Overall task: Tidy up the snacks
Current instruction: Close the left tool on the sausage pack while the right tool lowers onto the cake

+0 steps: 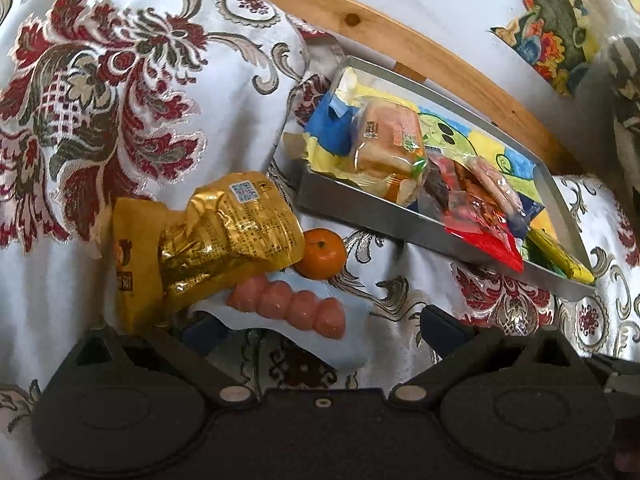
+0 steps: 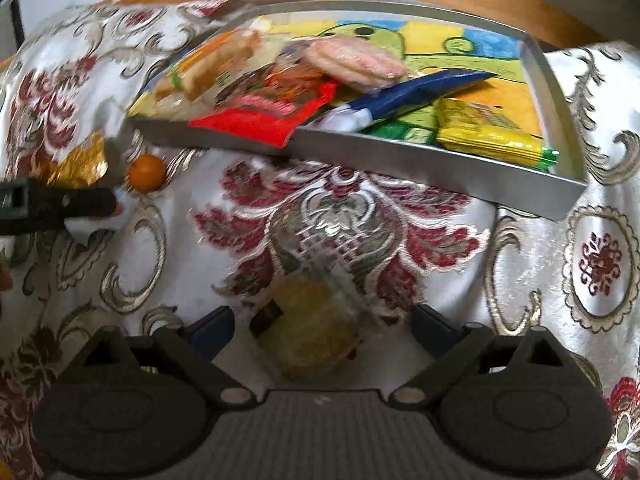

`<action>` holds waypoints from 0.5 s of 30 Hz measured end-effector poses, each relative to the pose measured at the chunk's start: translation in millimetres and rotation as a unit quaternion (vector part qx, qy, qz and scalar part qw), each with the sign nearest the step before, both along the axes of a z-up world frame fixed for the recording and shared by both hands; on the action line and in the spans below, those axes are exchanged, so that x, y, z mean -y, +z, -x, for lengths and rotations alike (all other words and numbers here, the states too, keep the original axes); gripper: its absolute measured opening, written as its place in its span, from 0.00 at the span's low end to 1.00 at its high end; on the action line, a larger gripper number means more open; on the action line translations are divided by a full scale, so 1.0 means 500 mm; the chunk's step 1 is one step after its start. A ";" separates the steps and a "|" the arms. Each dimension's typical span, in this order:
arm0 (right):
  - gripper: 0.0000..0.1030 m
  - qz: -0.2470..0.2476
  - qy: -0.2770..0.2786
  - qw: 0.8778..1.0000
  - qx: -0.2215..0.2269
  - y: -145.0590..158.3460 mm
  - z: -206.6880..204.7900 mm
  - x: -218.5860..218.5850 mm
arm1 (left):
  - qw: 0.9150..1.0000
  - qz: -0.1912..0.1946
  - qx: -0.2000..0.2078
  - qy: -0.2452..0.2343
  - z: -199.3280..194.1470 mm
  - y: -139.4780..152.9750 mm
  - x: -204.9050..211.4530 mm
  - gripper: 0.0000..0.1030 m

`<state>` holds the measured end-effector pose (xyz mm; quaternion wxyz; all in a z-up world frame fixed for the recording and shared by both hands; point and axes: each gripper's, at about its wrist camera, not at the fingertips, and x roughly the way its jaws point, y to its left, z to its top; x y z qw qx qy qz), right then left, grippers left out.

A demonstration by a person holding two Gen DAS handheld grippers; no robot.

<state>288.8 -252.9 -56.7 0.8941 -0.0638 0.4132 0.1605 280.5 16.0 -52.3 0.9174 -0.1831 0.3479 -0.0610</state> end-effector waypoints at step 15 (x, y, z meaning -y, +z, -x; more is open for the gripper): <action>0.79 0.030 0.023 0.999 0.009 -0.009 0.021 -0.031 | 0.995 0.047 0.005 0.092 0.001 -0.010 -0.038 0.69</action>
